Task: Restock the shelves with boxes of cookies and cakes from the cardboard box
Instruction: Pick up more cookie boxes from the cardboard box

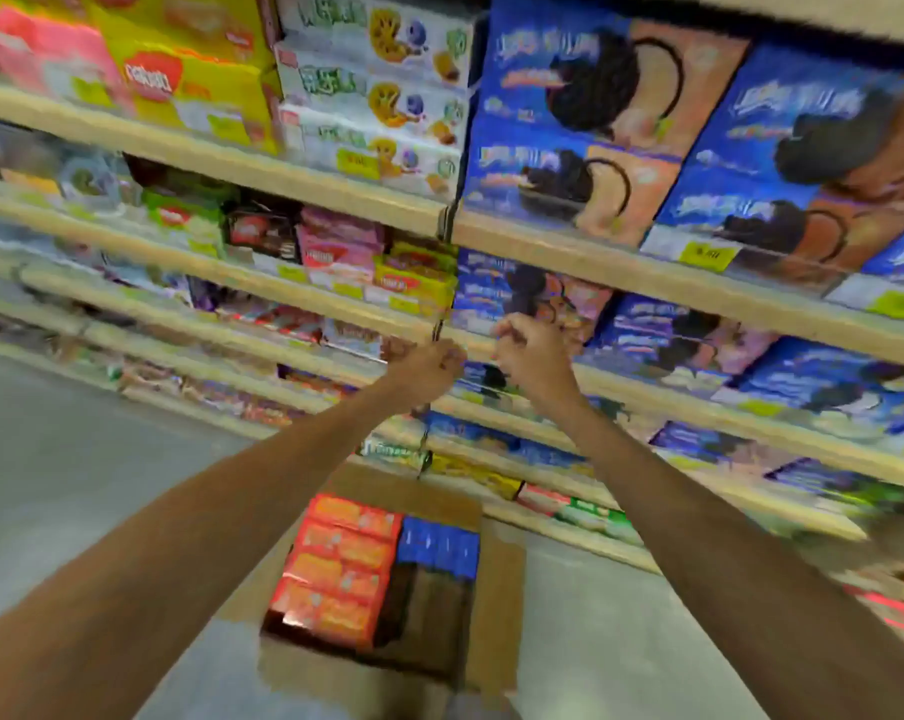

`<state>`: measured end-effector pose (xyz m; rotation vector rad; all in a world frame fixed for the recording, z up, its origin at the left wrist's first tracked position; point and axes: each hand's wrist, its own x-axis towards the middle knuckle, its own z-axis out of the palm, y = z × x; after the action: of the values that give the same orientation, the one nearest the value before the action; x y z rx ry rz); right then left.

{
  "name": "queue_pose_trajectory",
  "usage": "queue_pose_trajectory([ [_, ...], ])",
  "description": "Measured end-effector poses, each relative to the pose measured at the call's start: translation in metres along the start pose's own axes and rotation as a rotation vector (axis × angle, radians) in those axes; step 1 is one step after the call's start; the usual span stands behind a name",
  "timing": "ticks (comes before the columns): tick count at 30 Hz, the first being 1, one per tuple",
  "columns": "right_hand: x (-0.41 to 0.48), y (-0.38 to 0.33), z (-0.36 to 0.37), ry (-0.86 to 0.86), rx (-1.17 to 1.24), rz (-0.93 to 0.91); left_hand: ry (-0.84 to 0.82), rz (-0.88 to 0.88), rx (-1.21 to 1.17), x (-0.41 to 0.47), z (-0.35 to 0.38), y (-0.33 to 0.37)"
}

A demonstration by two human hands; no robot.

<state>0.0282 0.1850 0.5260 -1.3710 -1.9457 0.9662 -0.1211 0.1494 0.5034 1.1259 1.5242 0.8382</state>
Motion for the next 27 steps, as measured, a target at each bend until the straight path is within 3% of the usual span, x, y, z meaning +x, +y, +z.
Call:
queue_pose_trajectory([
  [2,-0.014,0.046,0.034,-0.133,0.004,0.131,0.014,-0.114,-0.073,0.020,0.007,-0.097],
  [5,-0.040,0.111,0.080,-0.281,0.042,0.326,-0.144,-0.330,-0.173,0.023,0.029,-0.214],
  [7,-0.057,0.152,0.108,-0.333,0.020,0.415,-0.132,-0.563,-0.143,0.006,0.047,-0.231],
  [10,-0.080,0.217,0.148,-0.395,-0.047,0.506,-0.122,-0.585,0.077,-0.008,0.078,-0.263],
  [13,-0.101,0.286,0.186,-0.446,-0.161,0.582,-0.137,-0.686,-0.019,-0.008,0.117,-0.334],
  [18,-0.126,0.382,0.234,-0.625,-0.313,0.578,-0.099,-0.860,-0.187,0.012,0.177,-0.417],
  [21,-0.126,0.440,0.265,-0.637,-0.369,0.561,-0.087,-0.935,-0.277,0.034,0.216,-0.464],
  [27,-0.103,0.543,0.318,-0.650,-0.575,0.344,0.005,-1.048,-0.458,0.090,0.278,-0.538],
])
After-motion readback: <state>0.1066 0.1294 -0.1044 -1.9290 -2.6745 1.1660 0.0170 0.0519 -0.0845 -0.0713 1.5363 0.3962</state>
